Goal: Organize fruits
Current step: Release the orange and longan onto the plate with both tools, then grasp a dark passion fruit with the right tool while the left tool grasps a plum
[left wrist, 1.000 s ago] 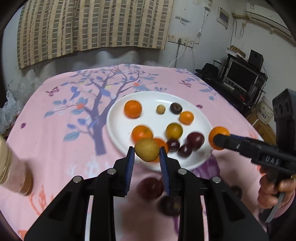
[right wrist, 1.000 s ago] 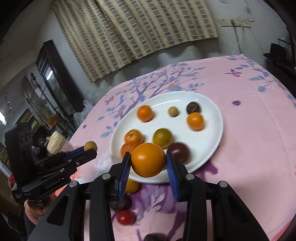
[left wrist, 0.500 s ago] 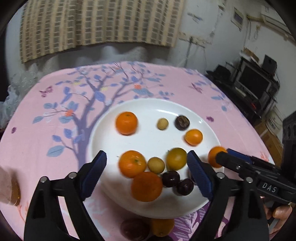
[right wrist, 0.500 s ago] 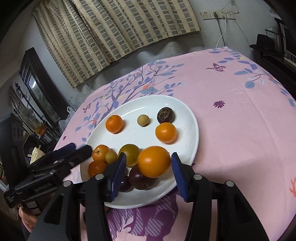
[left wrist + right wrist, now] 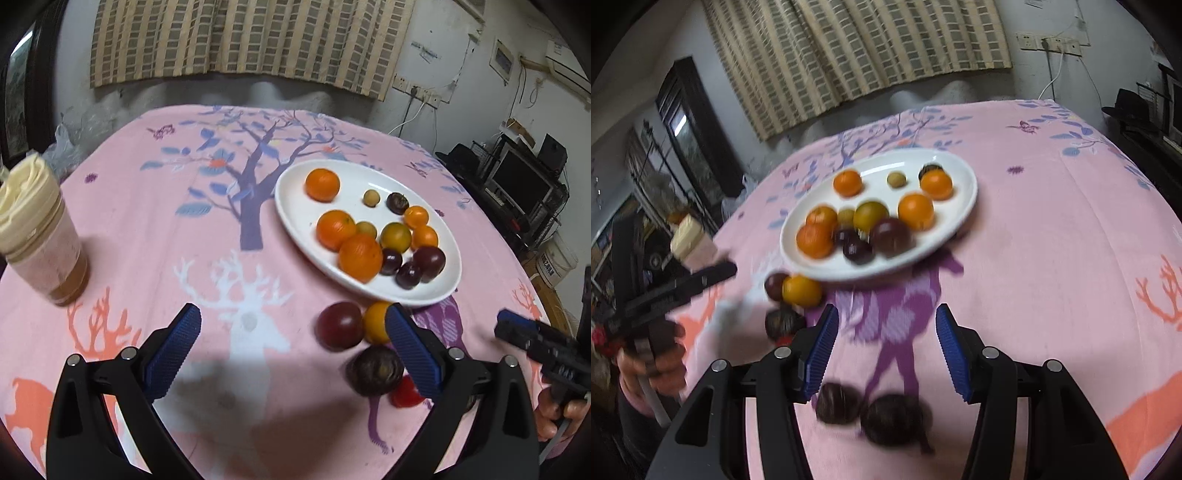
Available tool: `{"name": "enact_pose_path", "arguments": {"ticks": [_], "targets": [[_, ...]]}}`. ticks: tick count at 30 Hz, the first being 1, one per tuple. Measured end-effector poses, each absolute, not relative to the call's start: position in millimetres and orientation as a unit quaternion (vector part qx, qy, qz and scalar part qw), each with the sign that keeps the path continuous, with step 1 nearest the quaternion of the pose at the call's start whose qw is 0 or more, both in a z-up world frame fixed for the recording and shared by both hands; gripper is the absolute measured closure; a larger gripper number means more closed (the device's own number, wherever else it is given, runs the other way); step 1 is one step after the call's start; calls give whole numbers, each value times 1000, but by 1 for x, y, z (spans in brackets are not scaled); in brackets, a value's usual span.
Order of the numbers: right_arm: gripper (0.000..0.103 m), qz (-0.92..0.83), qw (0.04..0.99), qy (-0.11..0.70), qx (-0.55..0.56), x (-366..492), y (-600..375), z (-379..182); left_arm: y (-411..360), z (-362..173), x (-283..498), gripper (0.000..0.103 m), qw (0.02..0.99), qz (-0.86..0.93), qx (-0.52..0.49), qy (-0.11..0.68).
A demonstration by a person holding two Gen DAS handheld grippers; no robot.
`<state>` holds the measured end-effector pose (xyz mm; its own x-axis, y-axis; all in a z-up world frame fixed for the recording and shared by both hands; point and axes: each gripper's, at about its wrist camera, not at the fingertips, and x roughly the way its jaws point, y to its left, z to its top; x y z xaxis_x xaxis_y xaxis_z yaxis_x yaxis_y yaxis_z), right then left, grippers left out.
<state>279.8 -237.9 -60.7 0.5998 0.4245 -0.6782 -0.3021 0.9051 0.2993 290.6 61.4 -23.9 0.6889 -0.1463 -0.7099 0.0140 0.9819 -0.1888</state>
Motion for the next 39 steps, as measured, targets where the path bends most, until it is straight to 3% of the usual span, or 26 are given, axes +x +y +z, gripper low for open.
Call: {"name": "enact_pose_path", "arguments": {"ticks": [14, 16, 19, 27, 28, 30, 33, 39], "targets": [[48, 182, 875, 448, -16, 242, -222, -90, 47, -26, 282, 5, 915, -60, -58, 396], [56, 179, 873, 452, -25, 245, -219, -91, 47, -27, 282, 5, 915, -59, -60, 395], [59, 176, 872, 455, -35, 247, -216, -92, 47, -27, 282, 5, 915, -55, -58, 396], [59, 196, 869, 432, 143, 255, -272, -91, 14, -22, 269, 6, 910, -149, -20, 386], [59, 195, 871, 427, 147, 255, -274, -90, 0, -21, 262, 8, 907, -181, -1, 380], [59, 192, 874, 422, 147, 253, -275, -88, -26, -22, 249, 27, 897, -233, 38, 374], [59, 195, 874, 422, 144, 251, -273, -87, -64, -33, 235, 44, 875, -283, 86, 383], [59, 196, 877, 416, 140, 249, -273, -84, -95, -58, 239, 57, 850, -294, 121, 420]]}}
